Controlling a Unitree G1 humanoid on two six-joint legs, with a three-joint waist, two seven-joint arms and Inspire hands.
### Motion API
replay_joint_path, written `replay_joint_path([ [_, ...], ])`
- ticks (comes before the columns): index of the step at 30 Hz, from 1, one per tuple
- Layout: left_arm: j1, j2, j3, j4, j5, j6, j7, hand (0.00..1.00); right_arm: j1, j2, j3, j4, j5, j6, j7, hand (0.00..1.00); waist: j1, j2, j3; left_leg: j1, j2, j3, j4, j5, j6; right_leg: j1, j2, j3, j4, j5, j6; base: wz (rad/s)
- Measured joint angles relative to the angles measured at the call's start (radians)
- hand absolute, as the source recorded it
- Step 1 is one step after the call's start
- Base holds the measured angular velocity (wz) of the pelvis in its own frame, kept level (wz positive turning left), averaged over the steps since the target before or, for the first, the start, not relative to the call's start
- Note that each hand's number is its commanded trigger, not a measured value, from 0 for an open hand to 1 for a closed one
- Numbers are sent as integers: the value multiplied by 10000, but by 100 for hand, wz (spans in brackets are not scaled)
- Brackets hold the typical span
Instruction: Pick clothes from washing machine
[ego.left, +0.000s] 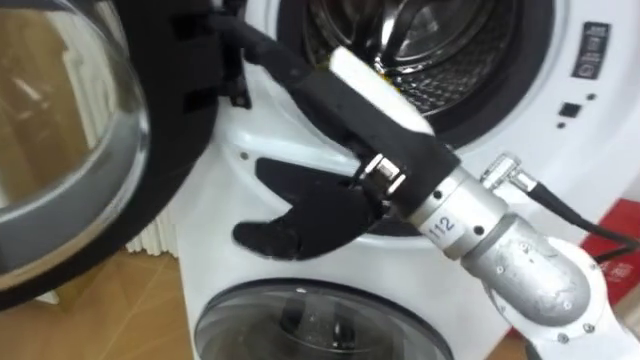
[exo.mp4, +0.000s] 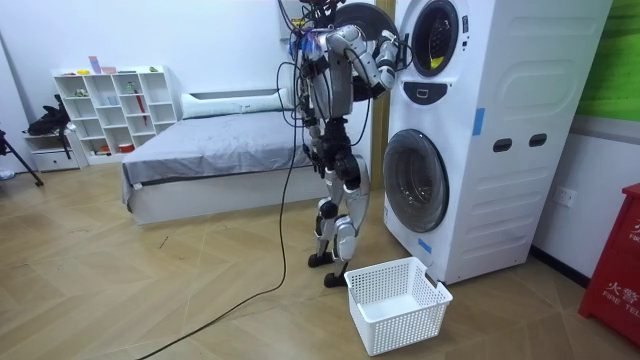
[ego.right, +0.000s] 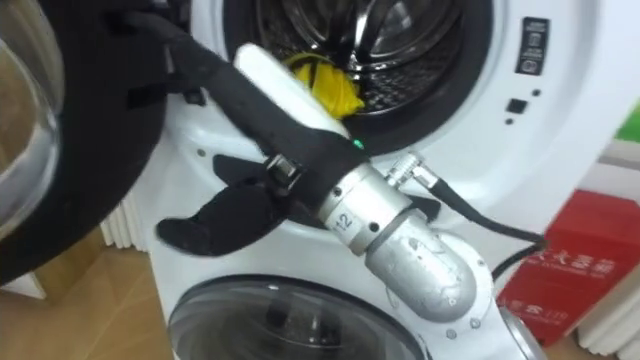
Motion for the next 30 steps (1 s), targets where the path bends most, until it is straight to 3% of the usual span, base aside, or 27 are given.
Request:
replay_joint_path([
  [6,-8,-13,-3,22,1,-218,-99,0,1,-3,1,-15,259,-423,185,0,31,155,108,-10,-114,-67,-25,-83,71,13,-44,-107,-46,-3,73,0],
  [9,-20,-18,10,0,1,-226,-98,0,2,-18,-1,-14,257,-495,177,0,36,177,111,-28,-118,-69,-98,-96,84,15,-42,-131,-176,-9,102,0],
  [13,-15,-108,210,3,5,-406,-93,0,2,-76,-233,-14,242,-663,83,0,-80,162,99,-79,-143,-78,-145,-99,88,23,-66,-206,-241,-45,143,6],
  [22,215,-323,675,18,1,-397,-94,0,27,-118,-1653,38,-110,-720,-852,0,-434,163,47,4,-139,-130,-139,-104,96,192,-94,-367,-282,-58,150,5],
  [28,332,-326,793,18,-2,-281,-161,0,-45,-627,-2321,476,-124,-708,-1474,0,-459,132,23,20,-147,-128,-56,-104,98,198,-111,-367,-211,-63,152,0],
  [30,357,-332,796,-42,-5,-171,-181,0,-470,-823,-2340,979,70,-583,-1594,0,-543,86,-9,4,-147,-128,-26,-104,97,179,-116,-365,-185,-63,151,0],
])
